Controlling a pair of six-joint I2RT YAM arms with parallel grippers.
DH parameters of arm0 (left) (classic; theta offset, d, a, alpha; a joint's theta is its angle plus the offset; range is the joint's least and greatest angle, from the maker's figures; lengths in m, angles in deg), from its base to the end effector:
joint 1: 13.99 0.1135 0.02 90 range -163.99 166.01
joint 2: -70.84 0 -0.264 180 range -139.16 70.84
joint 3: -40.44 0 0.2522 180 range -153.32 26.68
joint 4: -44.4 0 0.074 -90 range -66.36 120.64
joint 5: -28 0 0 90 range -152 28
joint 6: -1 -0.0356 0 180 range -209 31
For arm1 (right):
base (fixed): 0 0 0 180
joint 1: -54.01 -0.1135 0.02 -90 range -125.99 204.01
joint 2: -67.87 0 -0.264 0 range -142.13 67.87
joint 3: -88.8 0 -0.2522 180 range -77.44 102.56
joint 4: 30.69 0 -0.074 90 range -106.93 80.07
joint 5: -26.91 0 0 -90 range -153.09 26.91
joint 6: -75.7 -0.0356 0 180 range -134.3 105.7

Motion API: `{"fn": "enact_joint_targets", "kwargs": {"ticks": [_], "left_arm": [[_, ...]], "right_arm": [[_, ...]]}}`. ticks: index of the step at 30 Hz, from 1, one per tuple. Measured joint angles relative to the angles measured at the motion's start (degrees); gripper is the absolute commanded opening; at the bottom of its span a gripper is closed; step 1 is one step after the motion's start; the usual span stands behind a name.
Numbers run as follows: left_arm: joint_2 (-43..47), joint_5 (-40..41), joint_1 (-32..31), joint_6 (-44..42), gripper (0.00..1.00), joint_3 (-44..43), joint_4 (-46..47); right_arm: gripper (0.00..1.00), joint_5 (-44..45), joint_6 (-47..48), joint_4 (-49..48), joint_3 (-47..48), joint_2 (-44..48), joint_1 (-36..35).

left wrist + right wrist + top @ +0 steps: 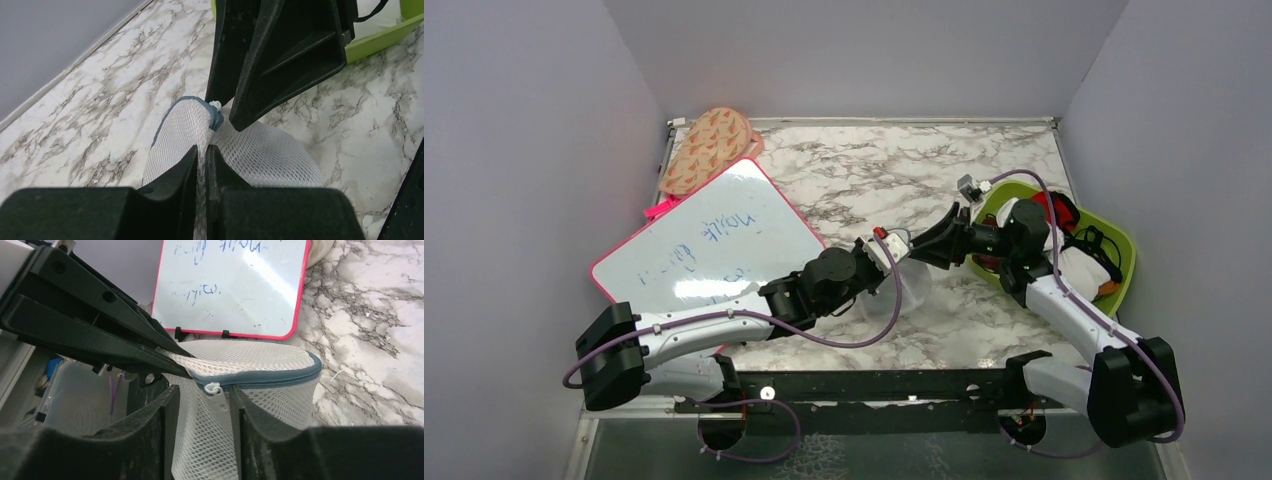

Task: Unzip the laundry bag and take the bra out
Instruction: Unzip the laundry bag at the center of the board.

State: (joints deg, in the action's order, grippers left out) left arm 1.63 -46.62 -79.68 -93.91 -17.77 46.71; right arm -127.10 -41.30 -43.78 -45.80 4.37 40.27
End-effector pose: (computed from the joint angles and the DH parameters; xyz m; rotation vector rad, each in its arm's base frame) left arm 0.1243 -0.2521 0.2958 0.8394 1.5340 -0.5523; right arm 0.2170 0.0860 0.2636 -0.7167 1.6750 1.4305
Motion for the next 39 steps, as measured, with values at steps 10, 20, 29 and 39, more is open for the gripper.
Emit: {"fn": "enact_joint_targets", "kwargs": {"ticks": [10, 20, 29, 39], "left_arm": [[0.0, -0.6, 0.0, -0.2, 0.00, 0.0, 0.0], [0.0, -0.8, 0.0, -1.0, 0.00, 0.0, -0.3], [0.0, -0.9, 0.0, -1.7, 0.00, 0.0, 0.3], [0.0, -0.8, 0.0, -2.3, 0.00, 0.0, 0.1]], "right_arm": [[0.13, -0.7, 0.0, -0.8, -1.5, -0.8, 0.3], [0.01, 3.8, 4.0, 7.9, -0.4, 1.7, 0.2], [0.10, 8.3, 7.1, 17.5, 0.9, 6.4, 0.0], [0.21, 8.4, 8.9, 19.0, 1.1, 4.5, 0.0]]}}
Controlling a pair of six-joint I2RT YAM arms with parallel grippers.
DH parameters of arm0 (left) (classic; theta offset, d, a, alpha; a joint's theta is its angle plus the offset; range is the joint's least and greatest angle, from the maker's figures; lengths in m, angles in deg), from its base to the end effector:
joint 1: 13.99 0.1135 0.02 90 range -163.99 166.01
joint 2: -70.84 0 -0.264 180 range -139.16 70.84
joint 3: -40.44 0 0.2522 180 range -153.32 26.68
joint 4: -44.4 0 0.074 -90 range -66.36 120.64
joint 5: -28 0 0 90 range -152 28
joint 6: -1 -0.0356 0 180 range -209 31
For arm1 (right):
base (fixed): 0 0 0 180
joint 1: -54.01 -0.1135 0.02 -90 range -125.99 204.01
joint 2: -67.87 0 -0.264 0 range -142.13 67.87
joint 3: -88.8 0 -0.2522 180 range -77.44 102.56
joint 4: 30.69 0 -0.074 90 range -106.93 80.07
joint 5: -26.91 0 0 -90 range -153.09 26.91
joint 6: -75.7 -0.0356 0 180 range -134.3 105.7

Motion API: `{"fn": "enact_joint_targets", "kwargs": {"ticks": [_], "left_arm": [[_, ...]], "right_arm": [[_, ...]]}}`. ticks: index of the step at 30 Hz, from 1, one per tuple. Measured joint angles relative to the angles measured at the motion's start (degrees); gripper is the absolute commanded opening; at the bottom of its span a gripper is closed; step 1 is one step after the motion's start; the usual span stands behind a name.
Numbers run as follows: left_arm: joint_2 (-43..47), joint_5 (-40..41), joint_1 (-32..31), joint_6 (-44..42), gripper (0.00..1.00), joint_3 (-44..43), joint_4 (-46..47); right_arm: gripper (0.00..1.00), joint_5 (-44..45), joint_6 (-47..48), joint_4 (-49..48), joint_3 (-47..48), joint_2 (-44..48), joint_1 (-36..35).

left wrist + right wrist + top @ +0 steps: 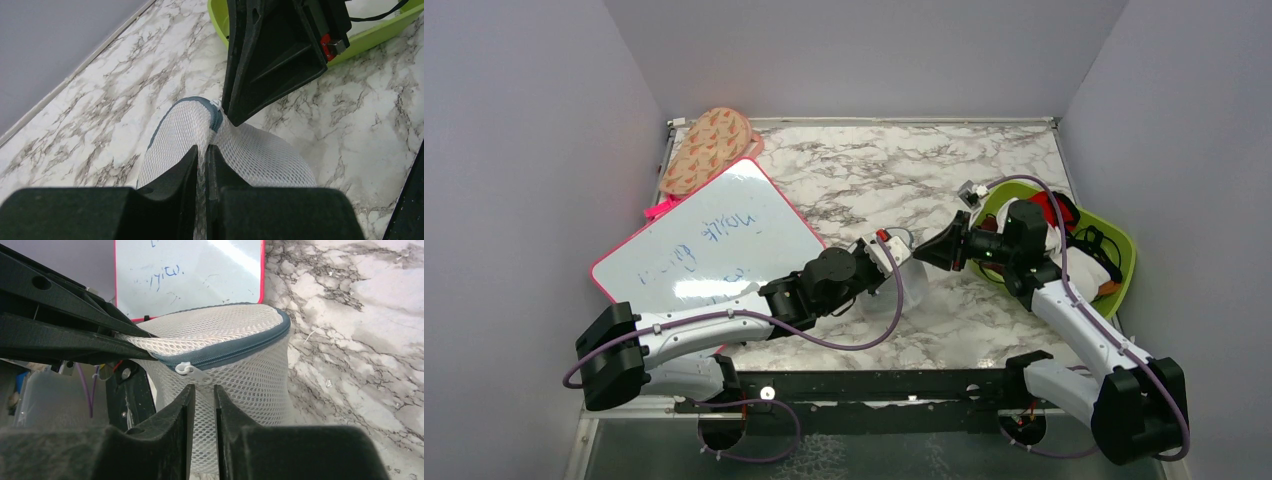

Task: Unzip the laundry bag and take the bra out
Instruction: Unzip the laundry bag at the center of the board.

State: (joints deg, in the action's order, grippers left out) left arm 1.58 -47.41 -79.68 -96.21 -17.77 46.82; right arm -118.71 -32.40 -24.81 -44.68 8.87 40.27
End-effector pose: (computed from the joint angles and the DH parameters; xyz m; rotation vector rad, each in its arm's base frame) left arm 0.1240 -0.2526 0.2958 0.8776 1.5096 -0.5350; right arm 0.2063 0.0807 0.2557 -0.6229 1.8444 1.2831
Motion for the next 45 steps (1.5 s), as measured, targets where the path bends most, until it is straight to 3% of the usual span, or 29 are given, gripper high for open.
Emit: {"fn": "enact_joint_targets", "kwargs": {"ticks": [23, 28, 35, 45], "left_arm": [[0.0, 0.0, 0.0, -0.1, 0.00, 0.0, 0.0], [0.0, -0.1, 0.0, -0.1, 0.00, 0.0, 0.0], [0.0, 0.0, 0.0, -0.1, 0.00, 0.0, 0.0], [0.0, 0.0, 0.0, -0.1, 0.00, 0.0, 0.0]], "right_arm": [[0.29, -1.2, -0.3, -6.6, 0.0, -2.7, 0.1], [0.23, -2.4, -1.2, -9.0, -0.1, -3.6, 0.1], [0.05, -3.5, -2.2, -11.4, -0.6, -2.7, 0.2], [0.01, -3.1, -2.1, -10.0, -1.1, -1.4, 0.2]]}}
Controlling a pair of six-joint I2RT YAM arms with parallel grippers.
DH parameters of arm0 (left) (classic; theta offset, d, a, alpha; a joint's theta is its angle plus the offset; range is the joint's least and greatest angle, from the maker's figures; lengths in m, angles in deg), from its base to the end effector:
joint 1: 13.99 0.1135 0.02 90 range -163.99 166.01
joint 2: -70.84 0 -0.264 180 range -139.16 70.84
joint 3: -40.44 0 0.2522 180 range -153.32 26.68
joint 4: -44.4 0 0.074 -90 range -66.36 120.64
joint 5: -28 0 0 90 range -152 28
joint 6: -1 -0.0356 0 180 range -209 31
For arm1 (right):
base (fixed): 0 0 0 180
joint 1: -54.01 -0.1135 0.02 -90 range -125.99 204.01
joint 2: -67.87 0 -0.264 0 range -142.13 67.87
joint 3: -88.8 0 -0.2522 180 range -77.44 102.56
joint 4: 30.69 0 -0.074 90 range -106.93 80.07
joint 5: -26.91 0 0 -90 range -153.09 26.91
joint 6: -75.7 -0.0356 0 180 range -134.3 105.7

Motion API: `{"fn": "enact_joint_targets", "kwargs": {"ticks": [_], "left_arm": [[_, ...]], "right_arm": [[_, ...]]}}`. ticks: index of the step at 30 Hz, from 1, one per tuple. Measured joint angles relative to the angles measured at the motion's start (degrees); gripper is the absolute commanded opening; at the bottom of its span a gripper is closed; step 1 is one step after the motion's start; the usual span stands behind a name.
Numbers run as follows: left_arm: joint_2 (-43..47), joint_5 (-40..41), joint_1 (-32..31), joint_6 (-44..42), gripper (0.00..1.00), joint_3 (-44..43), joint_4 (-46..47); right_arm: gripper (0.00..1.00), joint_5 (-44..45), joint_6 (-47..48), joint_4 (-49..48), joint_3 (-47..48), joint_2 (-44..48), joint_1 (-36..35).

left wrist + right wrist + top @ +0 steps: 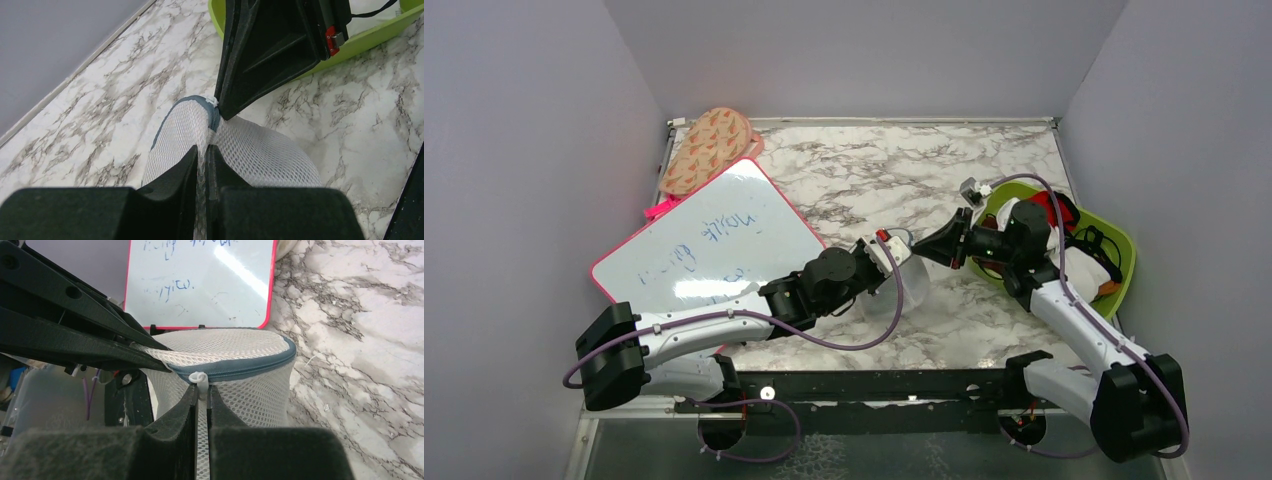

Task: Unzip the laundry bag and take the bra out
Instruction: Unzip the laundry bag at the center of the board.

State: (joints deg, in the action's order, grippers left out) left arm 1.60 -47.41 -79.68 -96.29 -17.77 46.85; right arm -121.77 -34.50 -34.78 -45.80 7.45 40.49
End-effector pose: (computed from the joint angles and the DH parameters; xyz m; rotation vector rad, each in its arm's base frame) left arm 0.1239 -0.2526 0.2959 0.8780 1.5083 -0.5343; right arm 0.2108 0.0820 0.2602 -0.6818 1.7267 1.3090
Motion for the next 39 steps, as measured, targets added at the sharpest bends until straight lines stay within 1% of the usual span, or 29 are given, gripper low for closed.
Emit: {"fn": "enact_joint_targets", "kwargs": {"ticks": [8, 14, 15, 19, 21, 23, 26, 32, 34, 35, 36, 38, 39], "left_arm": [[-0.1, 2.4, 0.0, 0.1, 0.00, -0.1, -0.6], [-3.6, 5.1, -0.1, 1.4, 0.00, -3.4, -2.6], [-4.3, 5.1, -0.1, 1.7, 0.02, -3.9, -3.1], [-5.2, 5.1, -0.1, 2.5, 0.23, -4.3, -4.3], [-5.3, 5.2, 0.0, 2.7, 0.31, -4.4, -4.8], [-5.5, 5.2, 0.0, 3.0, 0.35, -4.7, -5.1], [-5.9, 5.2, 0.0, 3.4, 0.36, -4.9, -5.5], [-8.0, 5.6, 0.0, 3.8, 0.36, -6.6, -7.1], [-8.5, 5.6, 0.0, 3.9, 0.34, -7.0, -7.6], [-8.7, 5.6, 0.1, 4.0, 0.31, -7.2, -7.8], [-8.8, 5.6, 0.2, 4.0, 0.26, -7.3, -8.0], [-8.9, 5.4, 0.4, 4.2, 0.11, -7.3, -8.2], [-9.0, 5.3, 0.5, 4.1, 0.07, -7.4, -8.2]], "right_arm": [[0.01, 4.8, 2.3, 9.6, 1.8, 2.1, 0.0], [0.01, 6.1, 3.1, 12.7, 3.1, 2.3, 0.0], [0.01, 6.8, 3.4, 13.5, 3.3, 2.4, 0.0], [0.01, 7.7, 4.1, 15.6, 4.5, 2.4, 0.0], [0.01, 7.7, 4.1, 15.8, 5.0, 2.3, -0.4], [0.01, 7.7, 4.1, 16.1, 5.2, 2.3, -0.9], [0.01, 7.8, 4.2, 16.6, 5.4, 2.3, -1.5], [0.01, 8.3, 4.9, 17.6, 5.7, 2.4, -2.4], [0.01, 8.5, 4.9, 17.8, 5.7, 2.4, -3.0], [0.01, 8.6, 5.0, 17.8, 5.7, 2.4, -3.4], [0.01, 8.7, 5.1, 17.8, 5.7, 2.4, -3.8], [0.01, 9.0, 5.3, 17.8, 5.7, 2.4, -4.3], [0.01, 9.2, 5.5, 17.8, 5.7, 2.4, -4.5]]}}
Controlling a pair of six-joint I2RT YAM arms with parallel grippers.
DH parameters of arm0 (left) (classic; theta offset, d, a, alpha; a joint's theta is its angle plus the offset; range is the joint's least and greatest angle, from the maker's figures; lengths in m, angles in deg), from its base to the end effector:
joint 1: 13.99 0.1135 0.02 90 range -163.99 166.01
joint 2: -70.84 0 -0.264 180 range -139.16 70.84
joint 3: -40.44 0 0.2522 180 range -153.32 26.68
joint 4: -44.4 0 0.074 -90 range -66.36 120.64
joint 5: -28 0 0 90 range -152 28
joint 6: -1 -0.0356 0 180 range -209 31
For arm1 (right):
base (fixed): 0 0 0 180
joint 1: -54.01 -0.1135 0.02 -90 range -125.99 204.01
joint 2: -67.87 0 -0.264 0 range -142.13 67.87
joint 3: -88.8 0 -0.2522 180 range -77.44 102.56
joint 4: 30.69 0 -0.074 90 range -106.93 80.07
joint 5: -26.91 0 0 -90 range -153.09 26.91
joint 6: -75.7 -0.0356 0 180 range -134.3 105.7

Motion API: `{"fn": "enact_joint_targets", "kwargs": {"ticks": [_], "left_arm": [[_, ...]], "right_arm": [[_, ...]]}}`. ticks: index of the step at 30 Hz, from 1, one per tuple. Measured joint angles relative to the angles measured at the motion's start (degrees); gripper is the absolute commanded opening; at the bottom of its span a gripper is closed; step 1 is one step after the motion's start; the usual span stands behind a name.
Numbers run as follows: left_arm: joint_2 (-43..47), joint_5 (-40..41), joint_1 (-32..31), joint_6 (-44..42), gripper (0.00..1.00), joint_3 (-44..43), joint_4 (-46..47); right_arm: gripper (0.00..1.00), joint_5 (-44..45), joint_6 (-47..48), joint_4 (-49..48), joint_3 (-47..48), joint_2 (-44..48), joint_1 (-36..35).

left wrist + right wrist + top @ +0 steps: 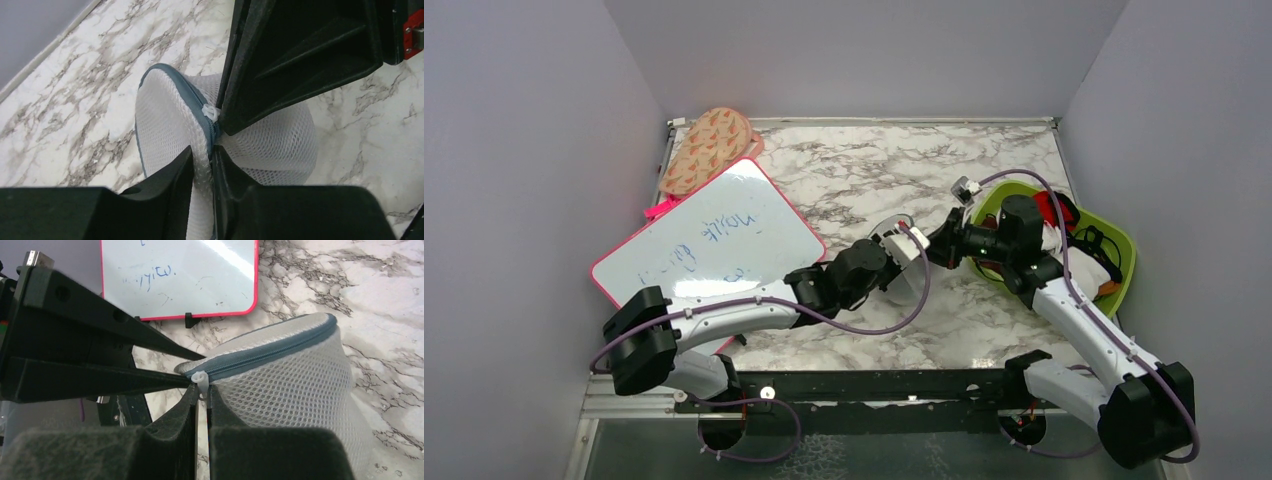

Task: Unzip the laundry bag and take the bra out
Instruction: Unzip the laundry bag at the center of the board.

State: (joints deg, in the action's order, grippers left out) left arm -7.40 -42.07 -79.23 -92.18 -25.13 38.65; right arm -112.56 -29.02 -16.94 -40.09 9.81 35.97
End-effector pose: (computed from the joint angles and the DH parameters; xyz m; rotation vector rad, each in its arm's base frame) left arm 0.1426 -0.2802 0.2827 0.8593 1.6872 -0.4153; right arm 0.2023 0.0943 0.2727 -0.6568 1.8733 1.2047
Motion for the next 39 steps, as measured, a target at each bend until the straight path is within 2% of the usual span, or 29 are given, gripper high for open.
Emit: {"fn": "enact_joint_targets", "kwargs": {"ticks": [4, 18, 23, 24, 26, 28, 34, 39], "left_arm": [[-0.4, -0.4, 0.0, -1.1, 0.00, -0.3, -0.1], [4.0, -3.5, 0.5, -12.8, 0.00, 4.1, 3.2], [5.2, -4.3, 0.5, -15.9, 0.00, 5.7, 3.7], [5.2, -4.2, 0.5, -16.2, 0.05, 5.7, 3.7], [5.2, -4.0, 0.5, -16.6, 0.29, 5.7, 3.4], [5.0, -3.2, 0.5, -16.7, 0.40, 5.3, 2.6], [2.4, -1.7, 0.5, -14.3, 0.55, 0.3, -1.3], [2.4, -5.4, 0.6, -11.0, 0.60, -0.3, -2.7]], "right_arm": [[0.01, 1.6, 0.5, 0.9, 0.3, 0.0, -0.3], [0.01, 17.5, 2.1, 12.0, 8.9, -2.4, -1.0], [0.01, 20.5, 2.4, 13.8, 9.5, -3.5, -0.8], [0.01, 20.3, 2.7, 13.8, 9.5, -3.6, -0.7], [0.01, 19.3, 3.6, 13.8, 9.4, -3.4, -0.6], [0.01, 18.1, 4.6, 13.7, 9.4, -2.9, -0.8], [0.01, 16.6, 5.9, 13.7, 9.4, -1.2, -2.2], [0.01, 15.6, 6.0, 13.6, 8.4, -0.4, -4.3]]}}
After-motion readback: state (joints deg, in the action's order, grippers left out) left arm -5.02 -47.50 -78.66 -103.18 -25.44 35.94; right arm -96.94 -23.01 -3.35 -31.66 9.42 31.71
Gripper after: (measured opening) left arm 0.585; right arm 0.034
